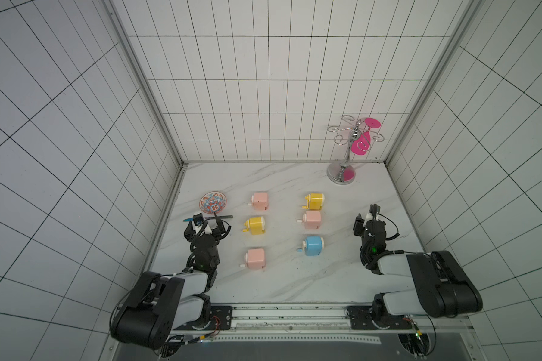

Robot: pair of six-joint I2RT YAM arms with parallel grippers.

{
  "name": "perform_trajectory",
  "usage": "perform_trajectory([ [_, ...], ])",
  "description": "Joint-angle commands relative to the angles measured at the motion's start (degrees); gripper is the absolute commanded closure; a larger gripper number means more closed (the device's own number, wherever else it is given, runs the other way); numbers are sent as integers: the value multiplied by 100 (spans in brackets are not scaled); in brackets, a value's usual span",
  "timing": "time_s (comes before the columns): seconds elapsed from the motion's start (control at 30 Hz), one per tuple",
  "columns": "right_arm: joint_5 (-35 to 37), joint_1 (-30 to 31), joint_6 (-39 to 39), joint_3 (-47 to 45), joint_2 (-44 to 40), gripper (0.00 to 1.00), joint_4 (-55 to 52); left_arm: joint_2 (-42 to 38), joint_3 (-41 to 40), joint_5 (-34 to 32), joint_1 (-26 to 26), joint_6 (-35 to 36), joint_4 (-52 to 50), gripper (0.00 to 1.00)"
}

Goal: Put the tray back into the pencil sharpener
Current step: Reset both arms

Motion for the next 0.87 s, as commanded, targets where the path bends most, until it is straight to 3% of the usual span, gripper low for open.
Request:
perform_trajectory([
  [0.0,-199,-108,-50,315,-16,37,310,1089,208,613,86,307,1609,4],
  [0.07,-377,-294,139,682,-7,37,-414,1600,195,792,73,574,2455,2],
  [0.13,-488,-432,250,1046,65,35,-1003,1071,335,784,81,392,1371,2],
  [0.17,-522,-438,279,1067,-36,14,-1211,799,559,780,90,289,550,3],
  [0.2,-489,-430,230,991,57,1,-884,743,799,776,125,233,-26,3],
  [0.3,-498,-421,219,998,-34,1,-1049,1263,1232,369,123,268,-34,3],
  [0.47,-481,-405,176,981,13,1,-923,936,1400,374,127,99,-930,3],
  [0.83,-480,-406,176,973,34,1,-863,981,1382,374,125,120,-795,3],
])
